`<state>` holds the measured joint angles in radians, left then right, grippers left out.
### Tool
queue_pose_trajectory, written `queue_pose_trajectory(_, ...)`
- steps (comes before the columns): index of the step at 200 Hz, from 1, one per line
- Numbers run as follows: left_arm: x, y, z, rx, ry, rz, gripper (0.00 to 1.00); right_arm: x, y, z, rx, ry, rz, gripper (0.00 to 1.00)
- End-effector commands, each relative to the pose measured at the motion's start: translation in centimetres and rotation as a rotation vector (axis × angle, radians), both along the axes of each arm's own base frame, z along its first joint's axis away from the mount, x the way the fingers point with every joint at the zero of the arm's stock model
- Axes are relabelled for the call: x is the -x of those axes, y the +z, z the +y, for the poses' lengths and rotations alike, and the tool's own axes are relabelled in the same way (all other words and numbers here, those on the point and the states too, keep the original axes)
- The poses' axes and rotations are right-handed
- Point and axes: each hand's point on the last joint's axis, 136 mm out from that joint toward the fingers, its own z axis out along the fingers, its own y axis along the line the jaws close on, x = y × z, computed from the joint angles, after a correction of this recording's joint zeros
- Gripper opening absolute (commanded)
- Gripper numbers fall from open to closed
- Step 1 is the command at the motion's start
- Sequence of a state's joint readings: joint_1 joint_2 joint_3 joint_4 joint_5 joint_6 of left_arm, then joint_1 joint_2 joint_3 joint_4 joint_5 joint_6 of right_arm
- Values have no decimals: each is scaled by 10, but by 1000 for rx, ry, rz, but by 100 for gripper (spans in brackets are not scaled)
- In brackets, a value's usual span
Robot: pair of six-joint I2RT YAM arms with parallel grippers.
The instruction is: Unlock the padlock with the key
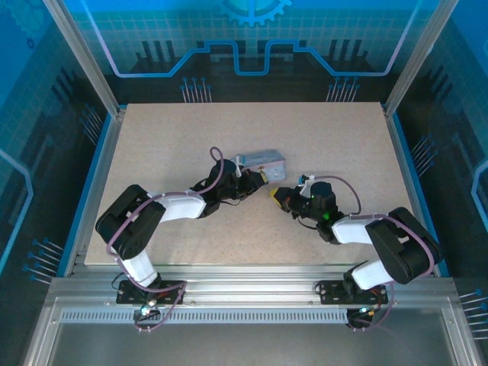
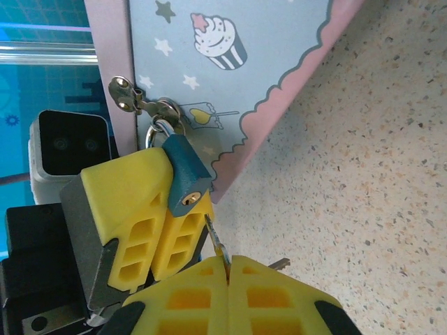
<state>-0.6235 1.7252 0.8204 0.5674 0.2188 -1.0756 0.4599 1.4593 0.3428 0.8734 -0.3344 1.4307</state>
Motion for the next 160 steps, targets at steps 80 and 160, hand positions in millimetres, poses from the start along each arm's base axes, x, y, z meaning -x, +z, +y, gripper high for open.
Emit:
queue_pose_trajectory(80,-1,1,-2,44,-11,-6,0,-7,13,5,-31,-23,-53,0)
queue_pose_trajectory(160,-1,0,-1,53,-3,-6,0,-5,7,-1,-26,-59,-41,0)
